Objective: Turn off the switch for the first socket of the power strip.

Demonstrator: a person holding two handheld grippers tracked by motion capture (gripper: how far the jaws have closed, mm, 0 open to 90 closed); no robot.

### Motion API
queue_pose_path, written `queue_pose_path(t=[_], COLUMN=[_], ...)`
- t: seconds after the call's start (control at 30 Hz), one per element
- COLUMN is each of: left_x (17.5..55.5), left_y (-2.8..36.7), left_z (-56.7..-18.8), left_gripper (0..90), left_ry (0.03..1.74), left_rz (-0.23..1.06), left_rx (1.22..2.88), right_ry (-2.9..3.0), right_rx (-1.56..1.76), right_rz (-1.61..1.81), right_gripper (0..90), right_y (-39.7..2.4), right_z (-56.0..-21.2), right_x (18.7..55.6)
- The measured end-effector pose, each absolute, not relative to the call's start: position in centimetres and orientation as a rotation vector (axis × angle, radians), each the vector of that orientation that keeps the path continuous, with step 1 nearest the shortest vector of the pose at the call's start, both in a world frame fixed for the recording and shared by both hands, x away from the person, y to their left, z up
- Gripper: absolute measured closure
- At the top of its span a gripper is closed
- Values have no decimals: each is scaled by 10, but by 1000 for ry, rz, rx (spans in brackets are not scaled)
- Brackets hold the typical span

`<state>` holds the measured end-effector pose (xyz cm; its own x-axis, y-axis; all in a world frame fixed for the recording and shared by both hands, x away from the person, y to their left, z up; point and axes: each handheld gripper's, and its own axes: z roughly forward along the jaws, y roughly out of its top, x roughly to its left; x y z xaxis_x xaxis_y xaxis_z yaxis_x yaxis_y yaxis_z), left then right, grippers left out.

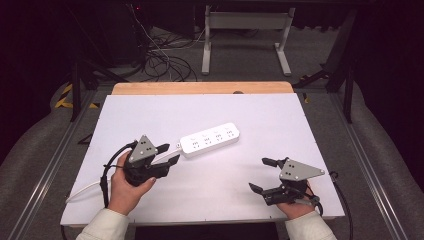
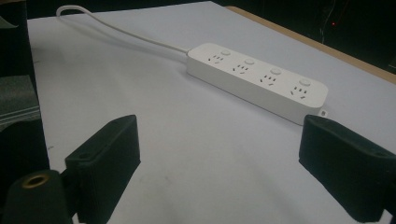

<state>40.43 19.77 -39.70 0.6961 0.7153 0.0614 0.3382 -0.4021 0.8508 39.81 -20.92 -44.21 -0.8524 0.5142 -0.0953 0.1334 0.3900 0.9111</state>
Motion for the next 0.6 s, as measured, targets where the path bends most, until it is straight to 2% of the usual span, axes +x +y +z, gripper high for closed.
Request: queue_pose_path(t=[0.6], left_x=[423], left_y=[186], left_z=[-394], left_gripper=[515], left_ry=[830], left_rz=[471], left_rx=[2035], right_ry=[2294], right_rx=[557], right_rz=[1457], right_gripper=[128], right_y=[-210], right_z=[-442], right_x=[398])
